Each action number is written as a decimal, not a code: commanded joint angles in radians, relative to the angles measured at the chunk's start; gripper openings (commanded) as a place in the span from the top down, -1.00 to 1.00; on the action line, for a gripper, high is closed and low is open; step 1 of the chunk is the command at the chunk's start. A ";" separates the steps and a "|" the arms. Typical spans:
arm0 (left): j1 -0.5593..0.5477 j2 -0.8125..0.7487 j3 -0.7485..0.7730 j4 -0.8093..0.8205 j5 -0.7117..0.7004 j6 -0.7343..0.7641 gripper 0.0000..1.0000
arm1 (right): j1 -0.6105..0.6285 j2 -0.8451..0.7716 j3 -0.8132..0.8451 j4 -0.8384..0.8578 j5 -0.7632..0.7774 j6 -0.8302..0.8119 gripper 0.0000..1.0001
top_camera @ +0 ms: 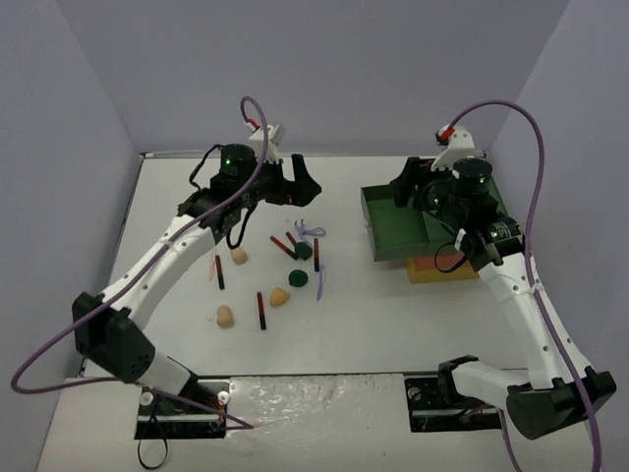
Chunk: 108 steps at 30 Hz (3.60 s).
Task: Organize the makeup
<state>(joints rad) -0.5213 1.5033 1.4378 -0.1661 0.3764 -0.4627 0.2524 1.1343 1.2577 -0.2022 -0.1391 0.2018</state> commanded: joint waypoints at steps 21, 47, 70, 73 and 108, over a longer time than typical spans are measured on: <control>0.280 -0.747 -0.462 -0.321 -0.826 0.188 -0.94 | 0.972 0.684 0.028 0.246 0.452 0.252 0.17; 0.311 -0.756 -0.476 -0.323 -0.834 0.168 -0.94 | 1.003 0.918 0.104 0.205 0.511 0.353 0.79; 0.325 -0.667 -0.459 -0.335 -0.695 0.183 -0.94 | 0.490 0.129 0.068 -0.038 0.577 -0.013 1.00; 0.331 -0.645 -0.452 -0.341 -0.664 0.182 -0.94 | 0.362 0.085 0.041 -0.064 0.523 -0.039 1.00; 0.353 -0.602 -0.439 -0.357 -0.618 0.176 -0.94 | 0.568 0.444 0.106 0.062 0.466 0.199 0.02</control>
<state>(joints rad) -0.1773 0.9096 0.9436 -0.5495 -0.2321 -0.2882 0.7764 1.4991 1.3850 -0.2537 0.2564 0.2829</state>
